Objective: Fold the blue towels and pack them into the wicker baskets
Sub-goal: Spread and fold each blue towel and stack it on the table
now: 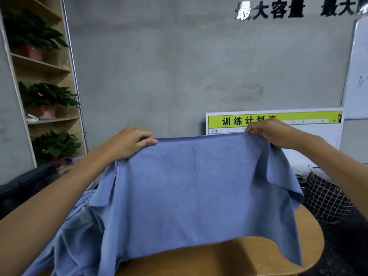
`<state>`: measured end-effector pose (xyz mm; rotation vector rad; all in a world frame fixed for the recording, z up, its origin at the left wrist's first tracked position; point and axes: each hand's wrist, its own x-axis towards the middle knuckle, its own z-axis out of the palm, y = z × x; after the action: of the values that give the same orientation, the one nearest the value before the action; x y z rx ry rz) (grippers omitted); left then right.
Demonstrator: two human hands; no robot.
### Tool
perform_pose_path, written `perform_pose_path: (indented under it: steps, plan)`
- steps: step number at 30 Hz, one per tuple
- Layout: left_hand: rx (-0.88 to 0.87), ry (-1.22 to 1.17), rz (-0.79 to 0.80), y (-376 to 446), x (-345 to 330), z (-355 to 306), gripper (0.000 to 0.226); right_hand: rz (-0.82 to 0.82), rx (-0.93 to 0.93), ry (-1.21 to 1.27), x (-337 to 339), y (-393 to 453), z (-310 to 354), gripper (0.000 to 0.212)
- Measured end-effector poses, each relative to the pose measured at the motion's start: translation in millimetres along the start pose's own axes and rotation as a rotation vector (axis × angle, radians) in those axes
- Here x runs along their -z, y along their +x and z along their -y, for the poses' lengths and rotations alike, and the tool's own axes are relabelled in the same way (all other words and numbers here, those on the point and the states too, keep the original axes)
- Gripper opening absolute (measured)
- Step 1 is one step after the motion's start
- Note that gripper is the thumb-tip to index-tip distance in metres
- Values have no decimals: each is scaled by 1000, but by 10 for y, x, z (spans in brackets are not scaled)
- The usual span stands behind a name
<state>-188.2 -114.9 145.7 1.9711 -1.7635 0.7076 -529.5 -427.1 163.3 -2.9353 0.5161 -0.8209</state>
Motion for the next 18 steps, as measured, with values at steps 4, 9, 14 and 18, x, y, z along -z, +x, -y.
perform_pose_path:
  steps: [4,9,14,18]
  plan:
    - [115,-95,173,16,-821,262,44,201,-1,-17,-722,183,-367,21]
    - [174,171,331,-313,-2358,445,25,445,-213,-40,-2192,202,-1211,15]
    - [270,252,300,-804,-3345,145,47,512,-329,-279,-3089,-190,-1169,40]
    - [329,-19,212,-1038,-3604,-303,15,302,-312,-178,-3492,-395,-960,28]
